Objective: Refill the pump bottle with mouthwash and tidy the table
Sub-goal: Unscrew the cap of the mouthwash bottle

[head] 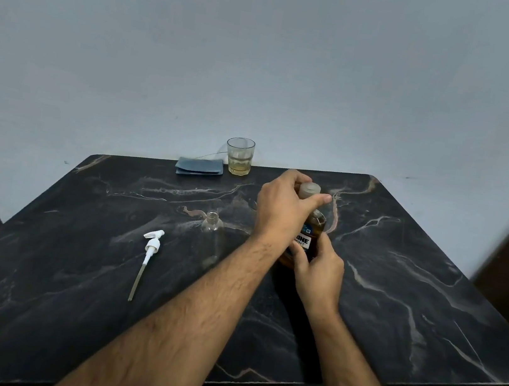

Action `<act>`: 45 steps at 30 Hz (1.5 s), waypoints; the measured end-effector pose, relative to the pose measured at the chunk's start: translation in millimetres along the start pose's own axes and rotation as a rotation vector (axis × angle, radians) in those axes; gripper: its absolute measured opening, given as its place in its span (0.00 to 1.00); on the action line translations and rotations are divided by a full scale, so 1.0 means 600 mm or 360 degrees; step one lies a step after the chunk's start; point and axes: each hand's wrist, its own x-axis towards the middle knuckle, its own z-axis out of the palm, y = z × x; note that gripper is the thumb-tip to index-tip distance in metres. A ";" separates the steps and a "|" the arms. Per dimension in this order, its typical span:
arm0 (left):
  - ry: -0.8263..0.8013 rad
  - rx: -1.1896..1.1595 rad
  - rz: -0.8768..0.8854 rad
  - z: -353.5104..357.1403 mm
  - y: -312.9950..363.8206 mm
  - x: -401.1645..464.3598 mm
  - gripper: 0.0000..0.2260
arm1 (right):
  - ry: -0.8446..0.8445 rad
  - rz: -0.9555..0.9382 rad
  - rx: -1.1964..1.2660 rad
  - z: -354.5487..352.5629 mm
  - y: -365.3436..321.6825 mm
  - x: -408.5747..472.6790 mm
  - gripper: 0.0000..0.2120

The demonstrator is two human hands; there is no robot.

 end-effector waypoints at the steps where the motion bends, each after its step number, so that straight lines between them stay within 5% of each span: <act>1: -0.0074 -0.0032 -0.0010 -0.002 -0.001 0.004 0.19 | -0.0025 0.0000 0.0029 -0.001 0.002 0.001 0.13; 6: -0.0783 -0.0484 -0.0045 -0.028 -0.015 0.021 0.19 | -0.0059 0.0005 0.0076 0.000 0.009 0.001 0.12; 9: -0.0948 -0.0651 -0.0086 -0.044 -0.028 0.029 0.18 | -0.0087 -0.0004 0.0096 0.002 0.008 0.002 0.12; 14: -0.0642 -0.0518 -0.0064 -0.036 -0.028 0.032 0.11 | -0.0059 -0.0013 0.0044 0.000 0.006 -0.001 0.12; 20: -0.0188 -0.0194 -0.0039 -0.013 -0.005 0.012 0.19 | -0.0028 -0.0011 -0.0002 0.000 0.004 -0.004 0.14; 27: -0.0461 -0.0099 0.0035 -0.008 -0.004 0.015 0.25 | -0.0036 -0.0002 0.0030 -0.001 0.001 -0.006 0.14; 32: -0.0713 -0.0384 -0.0041 -0.023 -0.022 0.012 0.29 | -0.0026 0.0012 0.0028 0.001 0.004 -0.004 0.15; 45: -0.0424 -0.0454 -0.0047 -0.034 0.000 0.022 0.21 | -0.0051 0.0024 -0.0004 -0.001 0.001 -0.004 0.16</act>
